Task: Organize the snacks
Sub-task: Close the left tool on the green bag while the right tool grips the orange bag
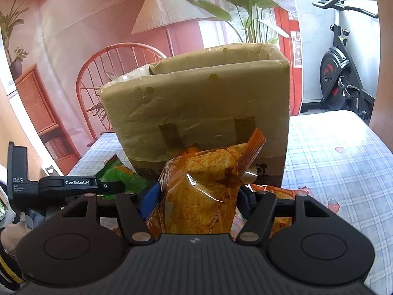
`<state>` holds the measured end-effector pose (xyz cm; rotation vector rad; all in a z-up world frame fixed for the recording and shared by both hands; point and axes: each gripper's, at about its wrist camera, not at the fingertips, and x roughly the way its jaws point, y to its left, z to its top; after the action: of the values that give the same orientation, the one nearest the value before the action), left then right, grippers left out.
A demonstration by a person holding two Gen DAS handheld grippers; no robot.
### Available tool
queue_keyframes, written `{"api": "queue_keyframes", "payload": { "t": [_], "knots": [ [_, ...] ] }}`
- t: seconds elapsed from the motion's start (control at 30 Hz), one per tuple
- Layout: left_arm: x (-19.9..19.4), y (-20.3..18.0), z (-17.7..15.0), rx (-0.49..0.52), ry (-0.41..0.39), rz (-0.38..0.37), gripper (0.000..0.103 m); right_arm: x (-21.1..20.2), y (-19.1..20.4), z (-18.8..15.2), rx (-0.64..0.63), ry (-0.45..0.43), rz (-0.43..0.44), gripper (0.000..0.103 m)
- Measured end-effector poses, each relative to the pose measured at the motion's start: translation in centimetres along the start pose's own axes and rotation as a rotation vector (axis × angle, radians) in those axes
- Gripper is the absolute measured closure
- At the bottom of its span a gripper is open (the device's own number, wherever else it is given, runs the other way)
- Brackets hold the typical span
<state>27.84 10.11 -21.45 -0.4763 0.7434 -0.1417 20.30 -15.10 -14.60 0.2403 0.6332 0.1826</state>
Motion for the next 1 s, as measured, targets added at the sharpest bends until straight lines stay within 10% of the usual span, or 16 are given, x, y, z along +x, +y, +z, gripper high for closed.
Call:
{"api": "queue_keyframes", "payload": {
  "t": [1.0],
  "knots": [
    [-5.8,-2.6,0.7,0.113,-0.166,0.011,0.06,-3.2,-1.5,0.5,0.054,-0.08,-0.012,0.037]
  ]
}}
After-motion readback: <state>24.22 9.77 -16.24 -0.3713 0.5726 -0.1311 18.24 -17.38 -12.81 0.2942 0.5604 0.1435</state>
